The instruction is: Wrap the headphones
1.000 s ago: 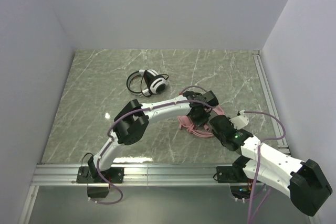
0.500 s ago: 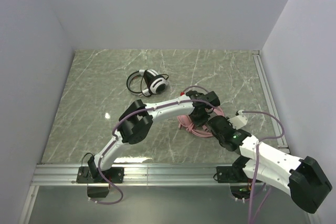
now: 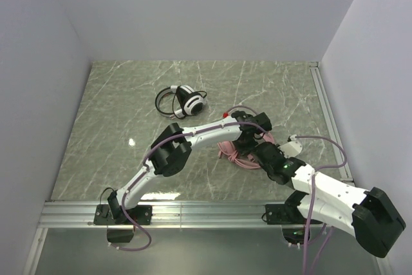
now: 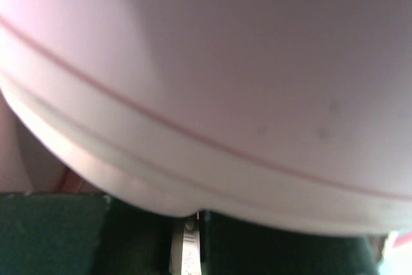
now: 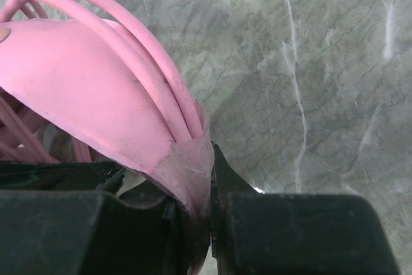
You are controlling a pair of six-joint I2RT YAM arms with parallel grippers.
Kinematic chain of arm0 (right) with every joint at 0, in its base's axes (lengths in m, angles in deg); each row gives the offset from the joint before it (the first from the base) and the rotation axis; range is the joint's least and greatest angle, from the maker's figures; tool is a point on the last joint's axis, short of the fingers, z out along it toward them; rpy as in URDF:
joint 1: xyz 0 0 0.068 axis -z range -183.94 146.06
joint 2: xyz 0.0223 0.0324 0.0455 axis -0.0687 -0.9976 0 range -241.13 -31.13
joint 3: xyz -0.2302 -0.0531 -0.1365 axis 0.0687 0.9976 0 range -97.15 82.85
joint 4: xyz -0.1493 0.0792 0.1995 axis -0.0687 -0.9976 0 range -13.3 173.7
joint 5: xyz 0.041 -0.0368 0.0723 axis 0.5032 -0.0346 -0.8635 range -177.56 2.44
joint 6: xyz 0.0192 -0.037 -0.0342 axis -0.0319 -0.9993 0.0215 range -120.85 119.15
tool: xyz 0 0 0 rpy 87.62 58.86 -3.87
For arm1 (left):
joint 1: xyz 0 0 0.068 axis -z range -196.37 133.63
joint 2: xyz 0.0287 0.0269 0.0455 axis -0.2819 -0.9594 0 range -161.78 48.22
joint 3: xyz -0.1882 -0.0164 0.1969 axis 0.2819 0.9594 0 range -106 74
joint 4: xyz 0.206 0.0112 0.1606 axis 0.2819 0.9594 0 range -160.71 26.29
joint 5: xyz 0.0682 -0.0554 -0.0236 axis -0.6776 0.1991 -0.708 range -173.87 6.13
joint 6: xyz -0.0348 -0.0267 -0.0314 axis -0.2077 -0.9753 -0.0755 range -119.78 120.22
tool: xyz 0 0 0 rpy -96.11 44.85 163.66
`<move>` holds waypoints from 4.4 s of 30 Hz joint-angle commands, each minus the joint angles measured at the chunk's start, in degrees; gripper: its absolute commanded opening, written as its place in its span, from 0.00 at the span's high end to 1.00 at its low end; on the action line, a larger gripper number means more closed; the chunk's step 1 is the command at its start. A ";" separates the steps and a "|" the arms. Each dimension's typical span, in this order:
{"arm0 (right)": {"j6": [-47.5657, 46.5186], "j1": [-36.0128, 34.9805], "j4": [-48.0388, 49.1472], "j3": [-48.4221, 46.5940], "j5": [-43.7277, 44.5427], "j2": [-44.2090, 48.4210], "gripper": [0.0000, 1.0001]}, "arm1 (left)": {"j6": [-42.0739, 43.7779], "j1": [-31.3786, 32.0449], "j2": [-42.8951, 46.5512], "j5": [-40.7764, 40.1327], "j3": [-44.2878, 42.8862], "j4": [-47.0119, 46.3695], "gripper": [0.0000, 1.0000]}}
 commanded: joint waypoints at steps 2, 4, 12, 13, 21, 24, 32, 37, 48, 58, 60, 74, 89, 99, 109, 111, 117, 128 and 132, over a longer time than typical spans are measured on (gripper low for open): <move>-1.12 -2.24 -0.74 -7.27 1.36 2.60 1.00 | 1.76 -2.28 -7.43 -7.53 -0.57 5.57 1.00; -3.23 -2.24 -1.37 -9.20 -0.75 2.87 1.00 | 3.87 -2.28 -7.17 -8.06 -0.39 4.09 1.00; -4.03 -2.24 -6.37 -16.31 -5.32 1.73 1.00 | 2.65 0.27 -6.38 -15.87 -1.97 7.59 1.00; -3.68 -2.24 -7.07 -17.11 -6.28 1.03 1.00 | 2.47 0.53 -6.38 -17.54 -2.15 7.85 1.00; -0.60 -2.24 -12.71 -24.51 -7.79 -2.76 1.00 | 1.15 2.21 -7.17 -20.28 -4.34 10.40 1.00; 0.19 -2.24 -10.96 -22.75 -7.09 -1.62 1.00 | 2.46 2.38 -6.55 -20.54 -3.73 9.27 0.98; 0.45 -2.24 -9.02 -18.71 -4.27 1.89 1.00 | 4.14 2.56 -1.20 -20.63 0.14 4.96 0.71; -1.48 -2.16 -7.87 -17.12 -3.57 4.45 1.00 | 4.84 2.56 0.30 -20.98 0.05 5.13 0.73; -0.07 -1.98 -4.46 -12.55 -1.73 7.61 1.00 | 9.15 3.26 5.57 -17.99 4.70 0.74 0.76; -1.47 -1.01 -3.56 -13.95 -1.80 7.17 1.00 | 10.29 5.54 3.12 -17.38 3.65 0.82 0.76; -1.40 -1.01 -5.40 -15.09 -2.68 6.65 1.00 | 9.86 5.55 1.80 -18.60 1.73 2.92 0.75; 2.03 -0.75 -9.63 -19.58 -7.88 7.61 1.00 | 10.47 5.28 -3.65 -22.47 0.31 3.29 0.86; -3.85 0.30 -3.48 -13.96 -0.85 12.00 1.00 | 15.65 6.60 1.36 -18.52 2.52 -0.67 0.71; -6.93 0.66 2.85 -7.20 2.76 15.70 1.00 | 19.08 6.60 5.40 -13.16 2.77 -2.08 0.72; -9.65 1.45 8.38 -3.59 3.64 15.09 1.00 | 22.16 6.60 7.69 -9.21 2.42 -2.96 0.65; -10.18 1.97 9.00 -2.89 3.38 15.00 1.00 | 22.86 6.60 8.56 -8.86 2.77 -3.83 0.64; -11.41 3.11 11.46 -1.13 2.85 14.91 1.00 | 23.56 6.60 9.36 -7.10 2.69 -3.84 0.64; -9.22 6.63 9.88 -0.25 -0.14 13.24 1.00 | 24.71 6.60 10.15 -5.86 2.42 -4.10 0.60; -9.30 7.69 10.67 0.19 -1.72 12.36 1.00 | 25.58 6.60 9.71 -5.43 1.72 -4.45 0.58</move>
